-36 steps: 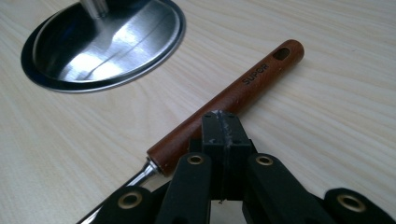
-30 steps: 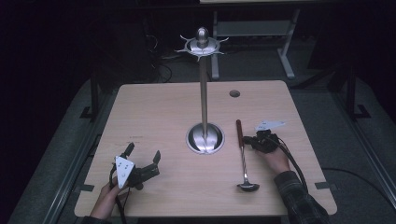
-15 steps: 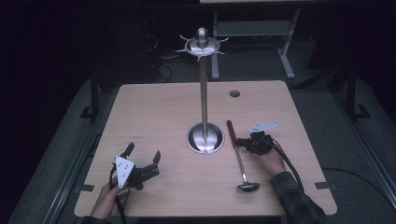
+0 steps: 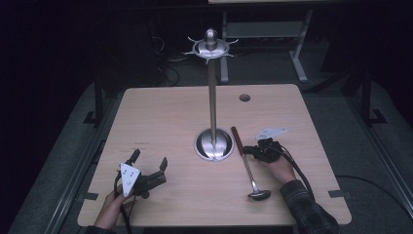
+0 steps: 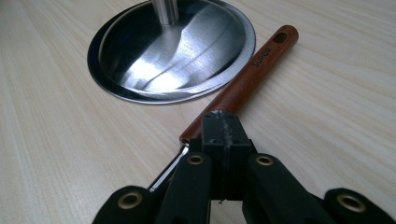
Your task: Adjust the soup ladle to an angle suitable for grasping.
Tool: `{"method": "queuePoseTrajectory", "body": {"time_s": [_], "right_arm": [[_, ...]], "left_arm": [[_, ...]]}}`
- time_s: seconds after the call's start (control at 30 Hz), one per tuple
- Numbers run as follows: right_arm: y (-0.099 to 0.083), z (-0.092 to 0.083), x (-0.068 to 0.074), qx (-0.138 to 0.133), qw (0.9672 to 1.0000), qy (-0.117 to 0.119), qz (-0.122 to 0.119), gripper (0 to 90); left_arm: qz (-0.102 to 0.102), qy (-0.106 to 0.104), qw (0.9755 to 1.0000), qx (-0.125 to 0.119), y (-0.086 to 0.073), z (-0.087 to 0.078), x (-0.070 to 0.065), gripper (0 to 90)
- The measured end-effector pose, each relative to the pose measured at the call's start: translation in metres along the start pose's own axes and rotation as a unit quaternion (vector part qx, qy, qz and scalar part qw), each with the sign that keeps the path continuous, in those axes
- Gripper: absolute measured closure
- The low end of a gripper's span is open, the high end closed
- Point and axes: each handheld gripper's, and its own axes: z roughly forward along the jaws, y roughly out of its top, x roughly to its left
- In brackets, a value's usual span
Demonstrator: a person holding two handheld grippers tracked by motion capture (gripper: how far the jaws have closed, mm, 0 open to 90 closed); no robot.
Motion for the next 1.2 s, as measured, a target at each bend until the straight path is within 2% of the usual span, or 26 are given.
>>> {"method": "queuePoseTrajectory", "body": {"time_s": [0.1, 0.13, 0.23, 0.3, 0.33, 0.47, 0.7, 0.9, 1.03, 1.2], "right_arm": [[0.003, -0.006, 0.000, -0.001, 1.0000, -0.002, 0.000, 89.7], [0.006, -0.011, 0.002, 0.006, 0.9999, -0.002, 0.016, 89.7], [0.010, -0.025, 0.006, 0.030, 0.9989, 0.004, 0.037, 89.7], [0.010, -0.033, 0.010, 0.041, 0.9982, 0.009, 0.042, 89.7], [0.010, -0.037, 0.013, 0.053, 0.9971, 0.013, 0.054, 89.7], [0.010, -0.049, 0.024, 0.080, 0.9947, 0.024, 0.061, 89.7], [0.004, -0.060, 0.050, 0.117, 0.9914, 0.044, 0.037, 89.7], [-0.006, -0.059, 0.071, 0.142, 0.9880, 0.059, 0.007, 89.7], [-0.008, -0.053, 0.078, 0.159, 0.9852, 0.064, 0.003, 89.7], [-0.009, -0.049, 0.077, 0.167, 0.9841, 0.061, 0.001, 89.7]], "left_arm": [[0.000, 0.000, 1.0000, 0.000, 0.000, 0.000, 0.000, 0.2], [0.000, 0.000, 1.0000, 0.000, 0.000, 0.000, 0.000, 0.2], [-0.001, 0.000, 1.0000, -0.001, 0.000, 0.000, 0.000, 0.2], [0.005, 0.000, 1.0000, 0.003, 0.000, 0.000, 0.000, 0.2], [0.003, 0.000, 1.0000, 0.002, 0.000, 0.000, 0.000, 0.2], [0.000, 0.001, 1.0000, 0.000, 0.000, 0.000, 0.000, 0.2], [0.000, 0.000, 1.0000, 0.000, 0.000, 0.000, 0.000, 0.2], [0.001, 0.000, 1.0000, -0.001, 0.000, 0.000, 0.000, 0.2], [0.001, 0.000, 1.0000, -0.001, 0.000, 0.000, 0.000, 0.3], [0.001, 0.000, 1.0000, 0.000, 0.000, 0.000, 0.000, 0.2]]}}
